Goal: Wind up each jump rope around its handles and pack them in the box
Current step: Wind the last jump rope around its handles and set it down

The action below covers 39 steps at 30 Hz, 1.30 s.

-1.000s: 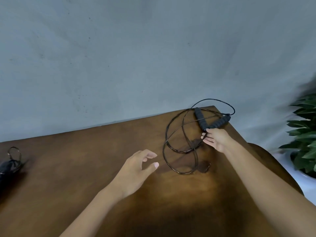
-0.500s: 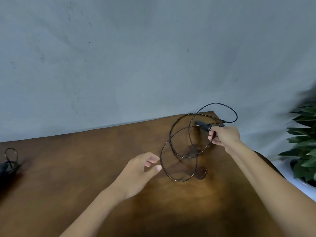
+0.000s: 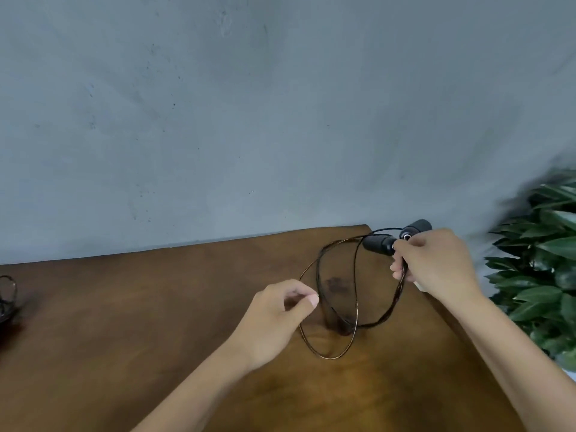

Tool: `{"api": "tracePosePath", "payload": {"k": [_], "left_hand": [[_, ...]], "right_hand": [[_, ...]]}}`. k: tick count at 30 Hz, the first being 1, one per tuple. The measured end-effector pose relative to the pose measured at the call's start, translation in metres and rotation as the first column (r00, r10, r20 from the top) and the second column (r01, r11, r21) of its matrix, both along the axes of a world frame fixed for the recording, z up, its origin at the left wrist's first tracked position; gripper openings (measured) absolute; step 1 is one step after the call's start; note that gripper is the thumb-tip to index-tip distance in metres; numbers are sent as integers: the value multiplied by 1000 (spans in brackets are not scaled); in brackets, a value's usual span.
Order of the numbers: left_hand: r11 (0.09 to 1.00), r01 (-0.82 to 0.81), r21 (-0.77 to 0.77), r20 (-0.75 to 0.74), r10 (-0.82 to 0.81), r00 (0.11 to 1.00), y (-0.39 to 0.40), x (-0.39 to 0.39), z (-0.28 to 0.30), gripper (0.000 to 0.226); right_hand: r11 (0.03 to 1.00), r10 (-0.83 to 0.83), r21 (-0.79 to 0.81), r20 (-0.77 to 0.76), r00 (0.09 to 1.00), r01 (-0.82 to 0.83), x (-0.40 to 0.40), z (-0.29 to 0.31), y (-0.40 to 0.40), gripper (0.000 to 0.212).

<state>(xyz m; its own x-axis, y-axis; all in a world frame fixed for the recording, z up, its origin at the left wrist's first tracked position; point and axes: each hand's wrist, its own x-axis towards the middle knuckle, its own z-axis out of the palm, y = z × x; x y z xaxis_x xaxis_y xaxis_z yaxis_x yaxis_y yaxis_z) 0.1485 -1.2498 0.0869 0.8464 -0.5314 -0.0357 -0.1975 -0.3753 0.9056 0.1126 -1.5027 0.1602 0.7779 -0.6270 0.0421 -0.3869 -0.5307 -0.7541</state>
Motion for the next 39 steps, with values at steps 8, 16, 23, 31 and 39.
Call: {"api": "tracePosePath", "payload": {"k": [8,16,23,31,39], "left_hand": [[900,-57,-433,-472,-173,864,-14,-21,43,50],[694,-253,-674,-649,-392,652,1,-24,58,73],[445,-580,-683,-730,-433,528,26,-21,51,68],[501,-505,-703,-697,-345,628,47,-28,44,43],[743,-317,-590,-681,-247,689,62,-31,49,43]], "right_hand": [[971,222,65,134,966,-232,-40,42,63,28],[836,522,108,149,840,-538,-57,20,120,35],[771,628,72,79,774,-633,-60,-16,147,33],[688,726,108,-102,681,-718,-64,-27,157,51],[791,542,203,204,815,-577,-38,-10,129,45]]}}
